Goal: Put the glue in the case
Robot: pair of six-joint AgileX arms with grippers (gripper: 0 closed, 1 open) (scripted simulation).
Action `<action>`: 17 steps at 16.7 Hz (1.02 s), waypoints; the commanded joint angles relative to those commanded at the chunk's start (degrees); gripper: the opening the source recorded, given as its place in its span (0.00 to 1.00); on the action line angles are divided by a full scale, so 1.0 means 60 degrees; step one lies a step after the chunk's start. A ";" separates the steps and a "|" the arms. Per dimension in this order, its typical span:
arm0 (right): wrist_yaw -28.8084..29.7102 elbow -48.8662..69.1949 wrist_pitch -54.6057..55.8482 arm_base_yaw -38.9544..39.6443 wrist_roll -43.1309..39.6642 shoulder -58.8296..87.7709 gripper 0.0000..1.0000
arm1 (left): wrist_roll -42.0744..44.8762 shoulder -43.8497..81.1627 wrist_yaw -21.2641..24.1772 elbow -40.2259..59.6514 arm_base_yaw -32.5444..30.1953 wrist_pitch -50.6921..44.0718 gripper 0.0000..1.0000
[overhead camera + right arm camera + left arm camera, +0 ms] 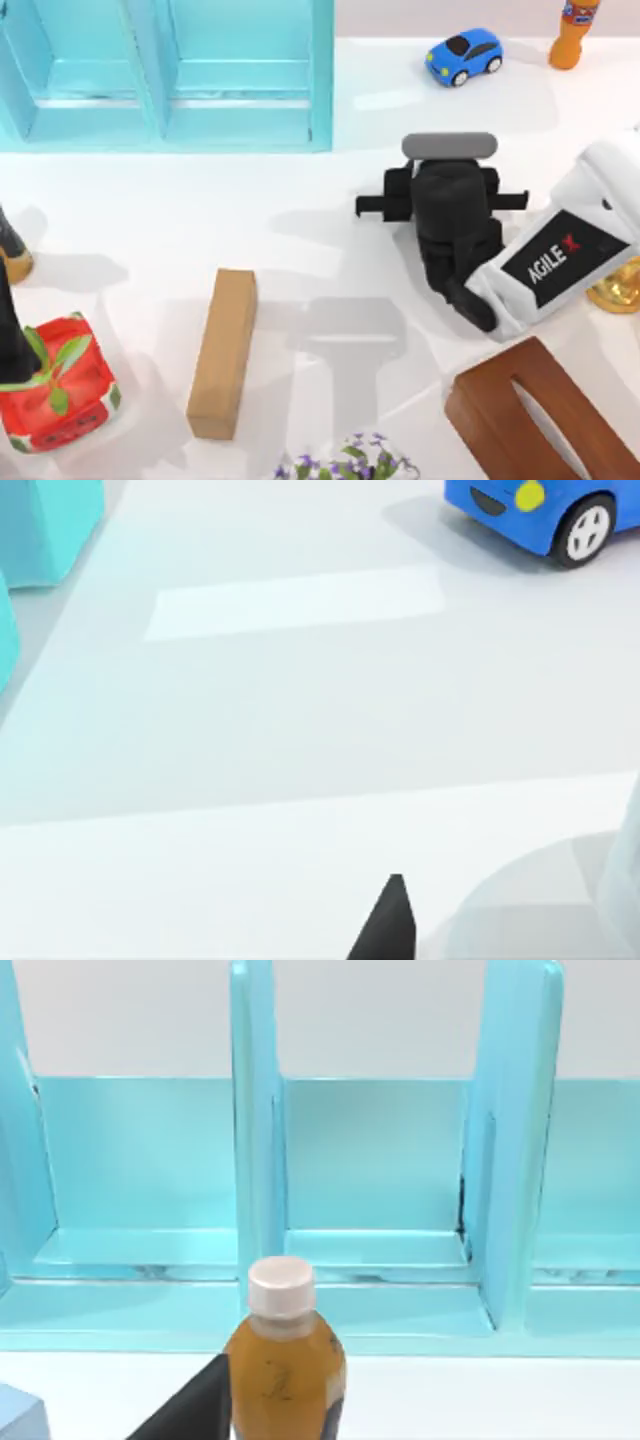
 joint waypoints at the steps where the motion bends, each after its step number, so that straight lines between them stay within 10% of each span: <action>1: 0.0000 0.0000 0.0000 0.0000 0.0000 0.0000 0.00 | 0.0000 0.0000 0.0000 0.0000 0.0000 0.0000 1.00; 17: -0.0037 0.0212 -0.3132 0.0028 0.0028 -0.2917 0.00 | 0.0000 0.0000 0.0000 0.0000 0.0000 0.0000 1.00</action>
